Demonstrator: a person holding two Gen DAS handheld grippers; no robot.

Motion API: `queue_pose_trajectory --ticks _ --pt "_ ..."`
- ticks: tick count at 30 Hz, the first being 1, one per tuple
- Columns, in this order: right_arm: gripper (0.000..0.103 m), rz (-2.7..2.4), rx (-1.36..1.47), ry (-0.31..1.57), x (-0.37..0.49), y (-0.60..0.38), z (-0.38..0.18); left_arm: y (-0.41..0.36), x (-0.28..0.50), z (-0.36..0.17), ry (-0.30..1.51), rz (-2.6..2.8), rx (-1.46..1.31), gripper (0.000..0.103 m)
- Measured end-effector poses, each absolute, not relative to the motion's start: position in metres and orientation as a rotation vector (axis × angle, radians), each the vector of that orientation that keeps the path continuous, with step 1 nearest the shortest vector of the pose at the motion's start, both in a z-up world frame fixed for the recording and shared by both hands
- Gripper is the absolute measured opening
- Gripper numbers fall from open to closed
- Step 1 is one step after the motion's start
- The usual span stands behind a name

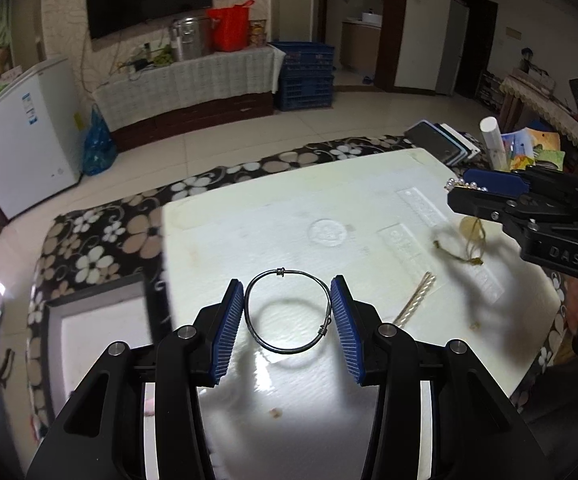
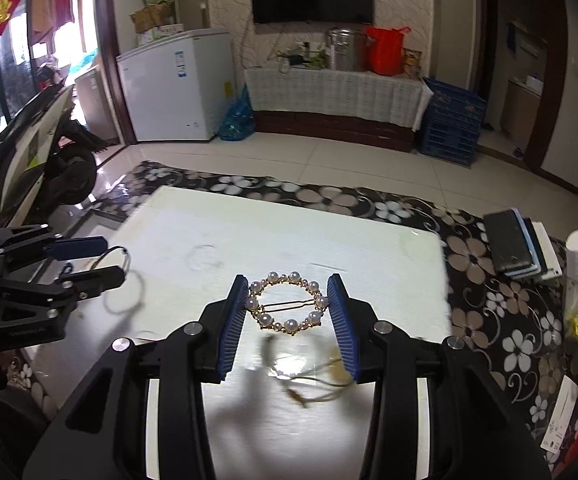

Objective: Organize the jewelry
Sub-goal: 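Grasp the black wire bangle with the left tool while the right tool grasps the gold pearl circle hairpin, then carry the bangle and pearl circle hairpin over to the white tray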

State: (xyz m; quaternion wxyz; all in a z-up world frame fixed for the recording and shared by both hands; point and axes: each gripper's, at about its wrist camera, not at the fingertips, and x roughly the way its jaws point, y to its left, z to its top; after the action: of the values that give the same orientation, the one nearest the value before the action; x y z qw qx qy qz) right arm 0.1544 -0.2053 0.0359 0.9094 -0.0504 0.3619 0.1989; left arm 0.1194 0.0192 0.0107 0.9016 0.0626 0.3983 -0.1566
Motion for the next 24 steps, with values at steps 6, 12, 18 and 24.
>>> queue_pose_trajectory --ticks 6,12,18,24 --pt "0.041 0.479 -0.119 0.733 0.144 -0.170 0.042 0.054 0.108 0.017 0.816 -0.267 0.106 0.047" --pt "0.041 0.550 -0.131 0.725 0.136 -0.131 0.045 0.098 0.098 0.021 0.806 -0.197 0.074 0.047" --pt "0.041 0.643 -0.133 0.726 0.119 -0.084 0.045 0.151 0.097 0.010 0.836 -0.106 0.026 0.047" --pt "0.041 0.733 -0.143 0.729 0.102 -0.039 0.044 0.200 0.093 0.001 0.853 -0.037 -0.013 0.047"
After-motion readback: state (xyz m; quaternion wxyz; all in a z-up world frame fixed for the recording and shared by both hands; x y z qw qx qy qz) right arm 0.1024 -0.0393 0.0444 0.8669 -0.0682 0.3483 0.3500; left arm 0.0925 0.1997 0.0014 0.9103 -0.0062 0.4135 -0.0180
